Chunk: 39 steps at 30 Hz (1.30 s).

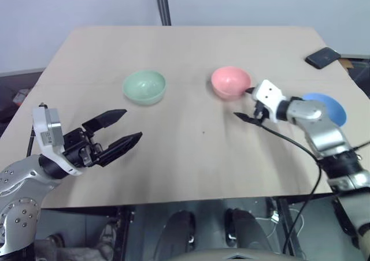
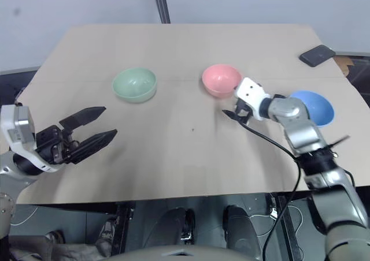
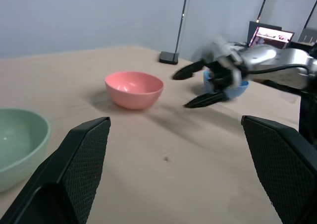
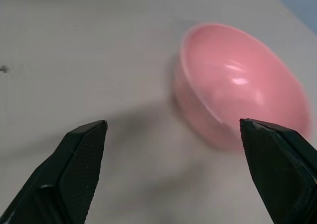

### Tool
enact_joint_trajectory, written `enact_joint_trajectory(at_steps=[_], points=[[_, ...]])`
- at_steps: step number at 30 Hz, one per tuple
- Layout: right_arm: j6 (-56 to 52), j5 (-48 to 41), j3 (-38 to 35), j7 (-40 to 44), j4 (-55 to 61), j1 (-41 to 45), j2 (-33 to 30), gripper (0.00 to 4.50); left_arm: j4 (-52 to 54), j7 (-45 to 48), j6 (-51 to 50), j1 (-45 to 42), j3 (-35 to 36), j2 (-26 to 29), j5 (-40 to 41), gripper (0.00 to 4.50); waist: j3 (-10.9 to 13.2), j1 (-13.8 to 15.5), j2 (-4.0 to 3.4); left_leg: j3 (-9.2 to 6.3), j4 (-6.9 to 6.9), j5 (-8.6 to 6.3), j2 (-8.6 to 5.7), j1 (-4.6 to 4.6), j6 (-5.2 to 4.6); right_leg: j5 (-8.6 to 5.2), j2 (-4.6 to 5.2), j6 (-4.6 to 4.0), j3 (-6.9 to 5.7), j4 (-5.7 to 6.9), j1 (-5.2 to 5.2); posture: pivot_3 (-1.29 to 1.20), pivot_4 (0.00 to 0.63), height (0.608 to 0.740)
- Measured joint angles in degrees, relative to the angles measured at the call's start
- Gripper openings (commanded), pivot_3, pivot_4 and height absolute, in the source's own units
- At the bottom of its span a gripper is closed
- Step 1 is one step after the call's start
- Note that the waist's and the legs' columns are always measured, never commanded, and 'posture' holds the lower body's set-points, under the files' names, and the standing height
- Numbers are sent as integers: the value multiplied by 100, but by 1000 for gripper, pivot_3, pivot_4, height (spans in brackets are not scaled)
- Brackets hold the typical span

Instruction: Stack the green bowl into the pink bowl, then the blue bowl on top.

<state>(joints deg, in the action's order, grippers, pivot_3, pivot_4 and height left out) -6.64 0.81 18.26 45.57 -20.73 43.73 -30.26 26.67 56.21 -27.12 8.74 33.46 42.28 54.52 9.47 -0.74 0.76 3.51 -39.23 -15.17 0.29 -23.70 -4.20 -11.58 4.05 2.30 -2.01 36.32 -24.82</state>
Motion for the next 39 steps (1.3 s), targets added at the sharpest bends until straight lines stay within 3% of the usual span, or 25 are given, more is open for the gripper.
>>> enact_joint_trajectory(at_steps=[7,8,10,13,16,18,23,26,30,32,34,36,37,39], points=[[1283,654,197,-127,-2468,1231,648,4476,465,-88,-1,823,113,79,-377,4500,2,-25,-3,-4,5,0,0,-1,3,1,4,-2,-2,-6,1,0,150,739],[1439,736,197,-158,-2779,1366,719,4241,555,-107,-6,959,154,91,-392,4500,3,-26,-4,-6,6,0,0,-1,4,1,4,-3,-3,-5,0,0,150,739],[1627,806,194,-185,-3106,1493,826,3661,627,-131,-6,1057,207,96,-395,4500,4,-29,-5,-7,7,0,1,1,6,1,6,-4,-4,-4,0,0,150,739],[1933,924,194,-182,-3422,1611,927,2122,648,-165,-5,1081,225,98,-392,4500,6,-31,-9,-7,7,0,1,0,6,1,8,-4,-5,-3,0,0,150,739],[2087,981,189,-152,-3442,1620,928,1098,648,-195,-4,1079,255,98,-387,4500,7,-34,-10,-7,7,0,1,1,7,2,10,-4,-5,-3,0,0,150,739],[2175,999,183,-74,-3429,1620,923,34,648,-253,-3,1050,253,97,-387,4500,7,-37,-11,-7,7,0,1,1,7,2,11,-5,-6,-3,0,0,150,739],[2088,857,152,663,-2389,1381,758,34,623,-554,-34,841,181,77,-391,4500,12,-35,-19,-13,8,-1,1,0,8,4,23,-1,-4,1,-1,0,150,739],[1419,478,123,1333,-766,661,498,34,535,-903,-144,619,70,76,-466,4500,12,8,-19,-29,9,-3,-1,-3,10,13,41,13,-12,1,2,0,150,739],[-276,228,273,1808,1705,-585,82,34,412,-1846,-704,97,-152,118,-684,4500,12,40,-20,-44,8,-4,-6,-9,11,14,50,16,-26,4,4,0,150,739],[-810,185,360,1905,2267,-840,-7,34,382,-2114,-940,-105,-250,177,-695,4500,11,27,-18,-45,7,-4,-7,-5,12,12,50,12,-28,7,6,0,150,739],[-1468,150,451,1889,2965,-1088,-25,764,348,-2537,-1355,-581,-525,297,-720,4500,10,20,-16,-50,4,-1,-7,1,18,11,47,9,-34,12,9,0,150,739],[-1831,150,595,1827,3167,-1121,63,1138,355,-2789,-1547,-951,-804,348,-812,4500,9,-2,-14,-46,4,3,-8,5,23,9,42,7,-39,17,9,0,150,739],[-1967,148,623,1787,3186,-1150,89,1765,358,-2857,-1609,-1057,-923,367,-864,4500,9,-3,-14,-42,3,4,-9,7,24,9,41,6,-38,21,8,0,150,739],[-2199,140,621,1708,3215,-1169,101,2518,341,-2928,-1725,-1226,-1125,414,-977,4500,9,6,-14,-42,3,5,-9,5,25,10,30,7,-40,22,6,0,150,739]])
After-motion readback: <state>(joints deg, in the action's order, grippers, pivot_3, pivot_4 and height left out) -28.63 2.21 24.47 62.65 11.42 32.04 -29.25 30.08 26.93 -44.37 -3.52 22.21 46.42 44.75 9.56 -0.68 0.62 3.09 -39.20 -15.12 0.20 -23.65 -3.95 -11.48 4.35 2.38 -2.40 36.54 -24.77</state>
